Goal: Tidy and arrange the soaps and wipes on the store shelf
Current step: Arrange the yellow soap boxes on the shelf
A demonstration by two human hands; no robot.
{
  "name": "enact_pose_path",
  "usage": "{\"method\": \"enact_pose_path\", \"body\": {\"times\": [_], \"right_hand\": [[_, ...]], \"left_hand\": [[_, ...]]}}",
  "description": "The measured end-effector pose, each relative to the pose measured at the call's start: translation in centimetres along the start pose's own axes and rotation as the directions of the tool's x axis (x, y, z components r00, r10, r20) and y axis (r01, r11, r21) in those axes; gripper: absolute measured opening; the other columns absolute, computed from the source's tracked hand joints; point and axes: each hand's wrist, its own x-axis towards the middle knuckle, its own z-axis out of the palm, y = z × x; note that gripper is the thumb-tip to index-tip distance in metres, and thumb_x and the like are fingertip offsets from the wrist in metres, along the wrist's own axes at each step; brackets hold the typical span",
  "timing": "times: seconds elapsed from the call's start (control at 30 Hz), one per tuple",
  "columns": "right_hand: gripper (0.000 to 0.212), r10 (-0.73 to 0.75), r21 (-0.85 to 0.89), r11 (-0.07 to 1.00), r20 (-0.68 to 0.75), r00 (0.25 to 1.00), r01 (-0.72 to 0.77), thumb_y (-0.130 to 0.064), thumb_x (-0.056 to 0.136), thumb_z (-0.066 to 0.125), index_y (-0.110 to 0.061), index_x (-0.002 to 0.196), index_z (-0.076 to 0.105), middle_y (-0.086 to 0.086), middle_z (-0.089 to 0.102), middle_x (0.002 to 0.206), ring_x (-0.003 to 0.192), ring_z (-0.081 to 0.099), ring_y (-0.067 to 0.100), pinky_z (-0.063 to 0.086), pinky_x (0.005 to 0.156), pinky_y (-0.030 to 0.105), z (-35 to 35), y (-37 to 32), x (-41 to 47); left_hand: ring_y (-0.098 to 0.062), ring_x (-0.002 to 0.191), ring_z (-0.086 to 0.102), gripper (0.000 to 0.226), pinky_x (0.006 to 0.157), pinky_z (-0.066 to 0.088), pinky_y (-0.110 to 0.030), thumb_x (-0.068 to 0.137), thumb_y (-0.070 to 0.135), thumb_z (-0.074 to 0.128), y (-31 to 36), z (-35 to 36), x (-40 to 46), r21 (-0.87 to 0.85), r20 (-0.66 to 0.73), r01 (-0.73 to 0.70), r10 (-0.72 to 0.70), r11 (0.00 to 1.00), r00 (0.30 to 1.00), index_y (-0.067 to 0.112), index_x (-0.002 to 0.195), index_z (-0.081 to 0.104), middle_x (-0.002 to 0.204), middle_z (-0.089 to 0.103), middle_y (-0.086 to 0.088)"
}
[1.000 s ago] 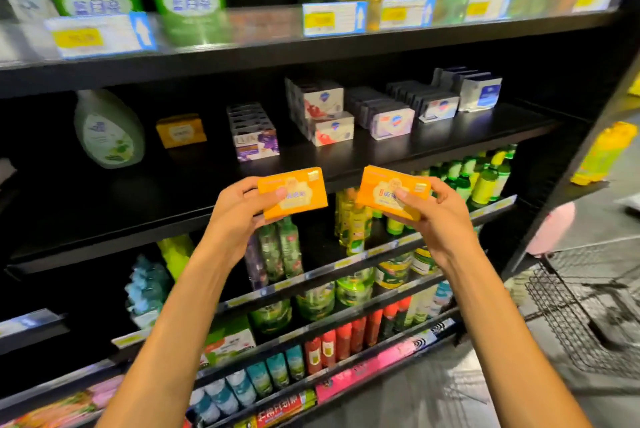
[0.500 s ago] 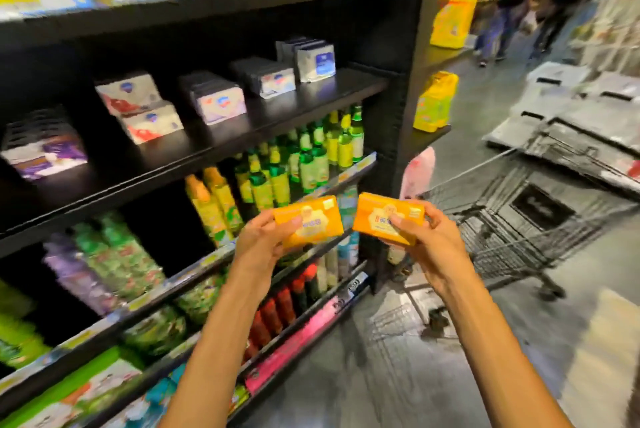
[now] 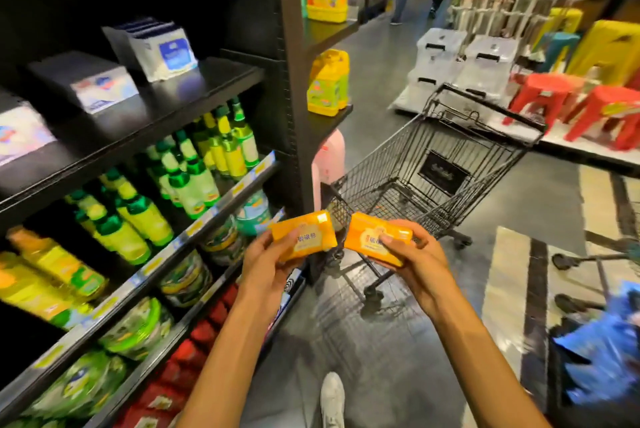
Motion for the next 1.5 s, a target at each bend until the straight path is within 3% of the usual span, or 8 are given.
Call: {"method": "enact_pose_path", "body": {"times": [0.2,0.33,0.57,0.83,0.97,1.1,1.33,1.5], "right_hand": [[0.034,0.004,0.005,1.0,-0.096,0.995,-0.003,0.0,0.075,0.079,-0.008,0.107,0.07,0.02,0.076,0.104,0.093,0.076,0.035,0.065,0.08,0.051,-1.8,-1.4,6.8],[0.03,0.003,0.053,0.999,-0.164,0.986,0.006,0.0,0.077,0.076,-0.007,0.105,0.07,0.018,0.076,0.101,0.086,0.077,0.031,0.064,0.066,0.04,-3.0,-2.3,12.7],[0.06,0.045,0.073,0.997,-0.311,0.95,-0.023,-0.007,0.075,0.083,0.007,0.128,0.058,0.032,0.068,0.121,0.103,0.071,0.043,0.063,0.084,0.051,-6.8,-2.4,21.4],[0.046,0.107,0.121,0.991,-0.402,0.909,-0.064,-0.002,0.082,0.079,-0.001,0.124,0.061,0.023,0.073,0.118,0.106,0.073,0.04,0.059,0.092,0.056,-11.5,-3.7,32.2],[0.047,0.159,0.17,0.981,-0.44,0.884,-0.092,0.0,0.082,0.08,-0.001,0.125,0.06,0.025,0.072,0.119,0.101,0.075,0.037,0.058,0.093,0.059,-13.8,-4.5,38.2],[0.06,0.18,0.189,0.977,-0.477,0.86,-0.1,-0.01,0.073,0.086,-0.001,0.126,0.059,0.02,0.075,0.118,0.106,0.074,0.036,0.062,0.089,0.054,-15.1,-5.2,42.9],[0.047,0.299,0.246,0.952,-0.599,0.743,-0.184,-0.004,0.08,0.085,-0.004,0.122,0.064,0.019,0.073,0.118,0.104,0.074,0.036,0.061,0.086,0.058,-17.8,-3.6,50.1],[0.034,0.331,0.265,0.942,-0.626,0.706,-0.207,0.0,0.085,0.08,-0.013,0.111,0.064,0.017,0.072,0.114,0.095,0.074,0.03,0.065,0.073,0.046,-19.8,-1.6,54.3]], "left_hand": [[-0.022,0.085,0.075,0.02,0.075,0.063,-0.033,0.087,0.005,0.07,-1.2,4.5,9.2,0.037,0.105,0.053,-0.056,0.998,0.993,0.007,0.107,0.071,0.096,0.078,-0.009],[-0.023,0.099,0.074,0.023,0.084,0.062,-0.036,0.098,0.01,0.066,-1.9,7.4,16.0,0.149,0.212,0.072,-0.103,0.986,0.972,0.003,0.12,0.066,0.108,0.076,-0.011],[-0.032,0.099,0.075,0.03,0.083,0.062,-0.038,0.087,0.004,0.076,-4.4,14.0,26.5,0.193,0.235,0.189,-0.232,0.963,0.944,0.0,0.115,0.068,0.107,0.077,-0.018],[-0.037,0.122,0.067,0.04,0.105,0.052,-0.048,0.096,0.011,0.069,-7.4,20.6,36.7,0.261,0.33,0.235,-0.315,0.936,0.89,-0.003,0.133,0.062,0.13,0.069,-0.022],[-0.037,0.114,0.071,0.034,0.097,0.059,-0.045,0.094,0.007,0.071,-9.3,24.8,41.8,0.256,0.194,0.313,-0.366,0.914,0.91,-0.003,0.126,0.066,0.122,0.073,-0.02],[-0.029,0.091,0.071,0.025,0.063,0.06,-0.028,0.092,0.0,0.07,-10.7,28.0,46.3,0.261,0.116,0.358,-0.397,0.897,0.91,0.0,0.117,0.067,0.107,0.073,-0.017],[-0.028,0.097,0.069,0.022,0.068,0.062,-0.031,0.092,-0.005,0.067,-14.6,31.5,54.9,0.308,0.092,0.461,-0.509,0.832,0.856,0.007,0.111,0.067,0.107,0.072,-0.014],[-0.025,0.096,0.068,0.021,0.071,0.06,-0.032,0.094,-0.005,0.066,-18.8,33.3,61.3,0.347,0.069,0.532,-0.587,0.772,0.806,0.008,0.11,0.066,0.107,0.071,-0.01]]}}
